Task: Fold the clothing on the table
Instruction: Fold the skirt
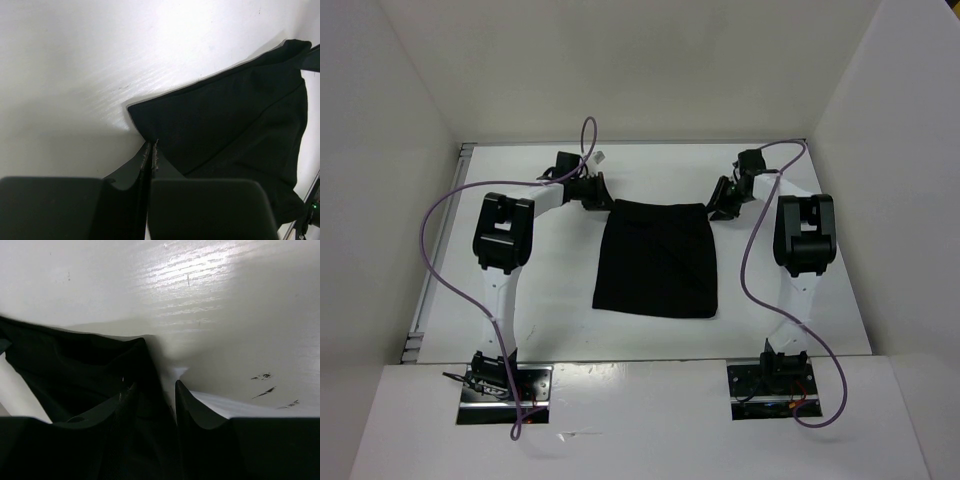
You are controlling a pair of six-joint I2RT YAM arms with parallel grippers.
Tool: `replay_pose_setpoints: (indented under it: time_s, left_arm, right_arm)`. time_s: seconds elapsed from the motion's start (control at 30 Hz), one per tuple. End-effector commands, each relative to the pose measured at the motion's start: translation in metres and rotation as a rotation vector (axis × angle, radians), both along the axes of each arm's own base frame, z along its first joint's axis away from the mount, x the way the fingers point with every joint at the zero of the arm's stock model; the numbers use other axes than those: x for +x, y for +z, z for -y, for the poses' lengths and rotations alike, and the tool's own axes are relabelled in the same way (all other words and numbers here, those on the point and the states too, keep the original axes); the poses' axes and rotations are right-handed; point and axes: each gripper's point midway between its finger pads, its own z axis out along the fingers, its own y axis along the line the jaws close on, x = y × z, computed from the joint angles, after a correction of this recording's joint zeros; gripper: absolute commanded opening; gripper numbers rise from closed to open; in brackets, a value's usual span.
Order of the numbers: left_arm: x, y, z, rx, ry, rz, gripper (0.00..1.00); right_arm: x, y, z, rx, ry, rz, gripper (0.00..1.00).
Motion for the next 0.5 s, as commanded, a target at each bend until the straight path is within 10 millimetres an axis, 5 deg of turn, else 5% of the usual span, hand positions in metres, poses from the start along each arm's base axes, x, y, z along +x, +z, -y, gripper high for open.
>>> replay_pose_setpoints:
  time_s: [0.0, 0.13, 0.3, 0.43, 0.47]
  left_arm:
    - [-0.008, -0.003, -0.014, 0.049, 0.017, -0.012, 0.00]
    - [-0.007, 0.002, -0.014, 0.048, 0.017, -0.003, 0.00]
    - [-0.007, 0.002, -0.014, 0.048, 0.017, -0.003, 0.00]
    - [-0.010, -0.006, -0.015, 0.051, 0.017, -0.021, 0.00]
    - [-0.010, -0.006, -0.015, 0.051, 0.017, -0.021, 0.00]
  right_arm:
    - [0.012, -0.004, 0.001, -0.013, -0.019, 0.031, 0.41]
    - [0.016, -0.010, -0.003, 0.009, -0.008, 0.029, 0.39]
    - [0.017, -0.009, -0.034, 0.077, 0.061, 0.036, 0.33]
    - [0.013, -0.017, -0.046, 0.151, 0.101, 0.020, 0.00]
    - [0.016, -0.017, -0.046, 0.151, 0.102, 0.032, 0.00]
